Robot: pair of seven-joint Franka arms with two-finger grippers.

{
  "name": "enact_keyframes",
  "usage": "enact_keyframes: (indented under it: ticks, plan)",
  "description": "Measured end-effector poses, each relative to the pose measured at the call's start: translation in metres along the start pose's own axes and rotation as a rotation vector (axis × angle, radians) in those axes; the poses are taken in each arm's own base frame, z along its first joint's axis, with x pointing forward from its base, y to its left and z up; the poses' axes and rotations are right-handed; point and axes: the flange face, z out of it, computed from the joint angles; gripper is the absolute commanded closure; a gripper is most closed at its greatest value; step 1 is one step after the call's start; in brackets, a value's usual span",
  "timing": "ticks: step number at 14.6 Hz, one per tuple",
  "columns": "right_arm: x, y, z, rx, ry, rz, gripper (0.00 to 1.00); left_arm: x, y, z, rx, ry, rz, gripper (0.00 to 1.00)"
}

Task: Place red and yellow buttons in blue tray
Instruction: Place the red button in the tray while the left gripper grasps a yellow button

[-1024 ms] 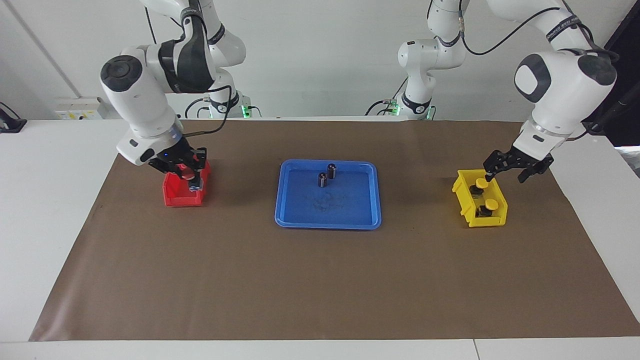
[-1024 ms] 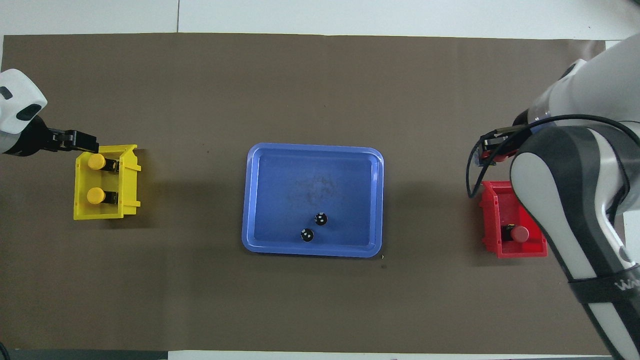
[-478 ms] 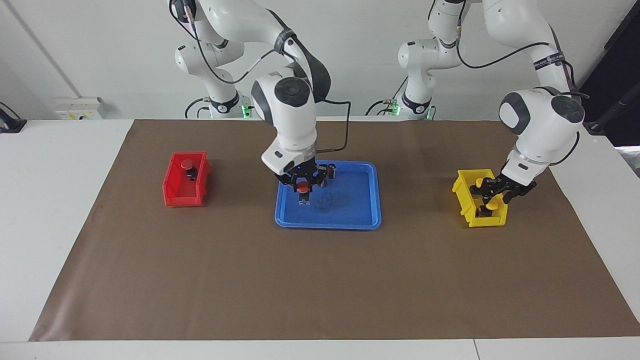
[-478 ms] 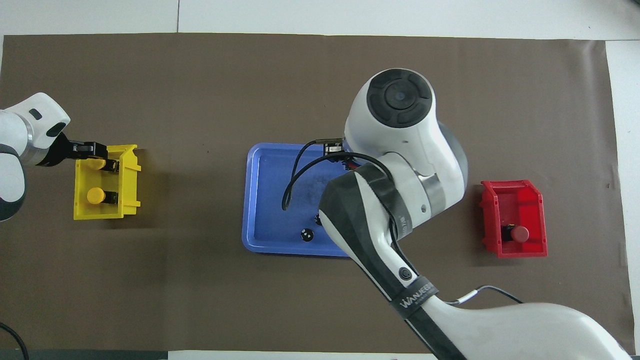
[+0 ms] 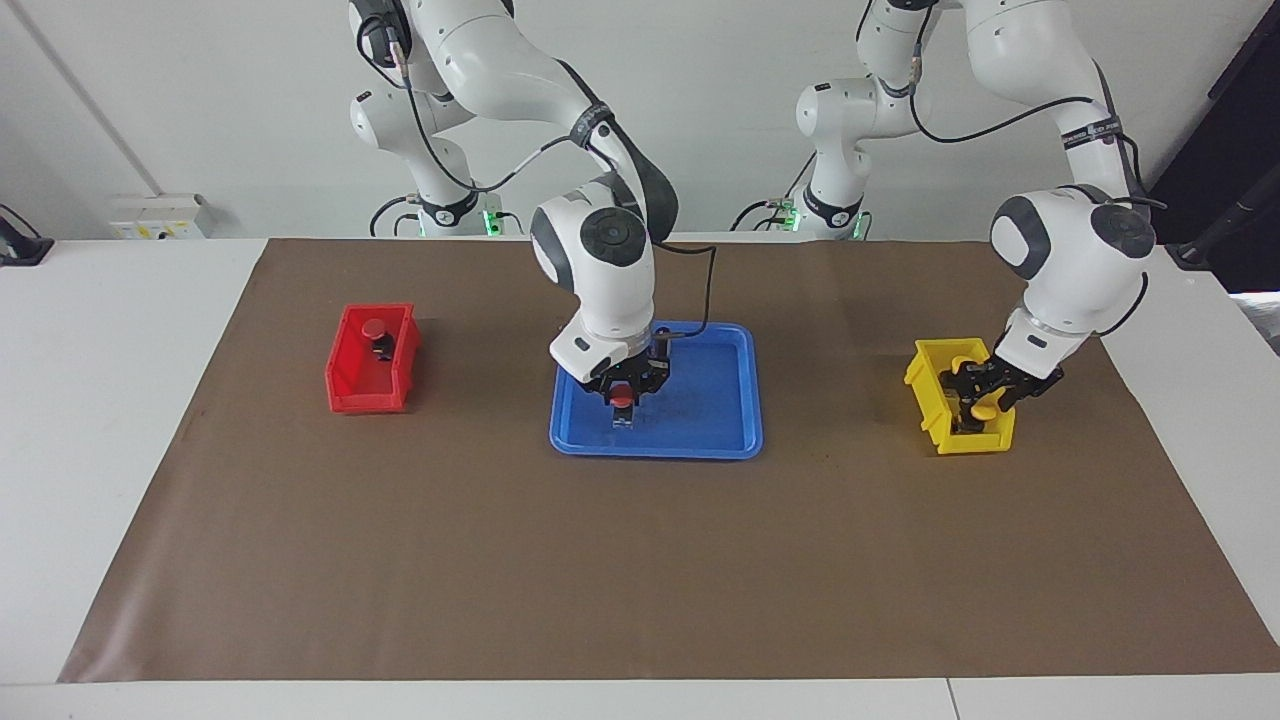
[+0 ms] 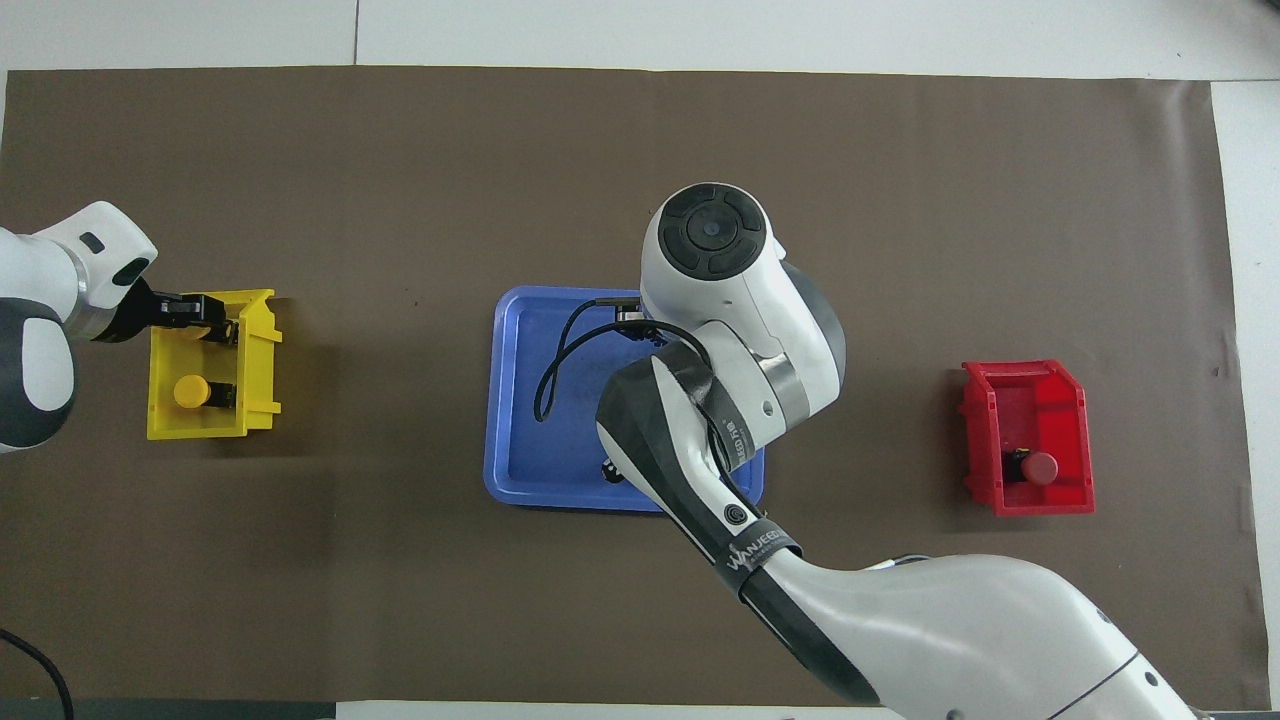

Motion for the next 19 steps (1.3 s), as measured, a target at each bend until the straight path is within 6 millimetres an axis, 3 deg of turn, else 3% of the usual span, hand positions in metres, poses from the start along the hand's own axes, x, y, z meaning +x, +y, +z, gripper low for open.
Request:
enact_keyframes:
  ticks: [1, 4, 5, 8, 10, 12, 14, 16, 17, 19]
  plan:
    - [-0.003, -0.001, 0.004, -0.004, -0.005, -0.003, 0.81, 0.000, 0.000, 0.003, 0.000, -0.001, -0.001, 0.45]
    - [-0.012, -0.005, 0.016, -0.018, -0.024, -0.015, 0.81, 0.001, -0.001, 0.009, 0.001, -0.005, -0.001, 0.87]
    - [-0.013, -0.006, 0.018, -0.019, -0.026, -0.017, 0.80, 0.001, -0.001, 0.009, 0.001, -0.005, -0.001, 0.94]
    - [-0.013, -0.006, 0.020, -0.015, -0.018, -0.016, 0.80, 0.001, -0.008, 0.007, 0.002, -0.001, -0.013, 0.98]
    - [-0.014, -0.006, 0.021, -0.015, -0.019, -0.017, 0.79, 0.007, -0.009, -0.006, 0.000, -0.013, -0.014, 0.98]
    - [-0.015, -0.007, 0.021, -0.014, -0.018, -0.019, 0.76, 0.019, -0.008, -0.044, -0.011, -0.065, -0.009, 0.98]
    - [-0.014, -0.008, 0.020, -0.010, -0.012, -0.012, 0.29, 0.031, -0.005, -0.103, -0.017, -0.091, -0.009, 0.98]
    - [-0.014, -0.008, 0.019, -0.007, -0.008, -0.002, 0.28, 0.038, 0.012, -0.157, -0.018, -0.086, -0.041, 0.98]
    - [-0.014, -0.008, 0.016, -0.006, -0.005, 0.000, 0.28, 0.041, 0.033, -0.172, -0.017, -0.075, -0.074, 0.98]
    - [-0.011, -0.001, -0.002, -0.004, 0.002, 0.011, 0.28, 0.043, 0.100, -0.174, -0.015, -0.071, -0.144, 0.98]
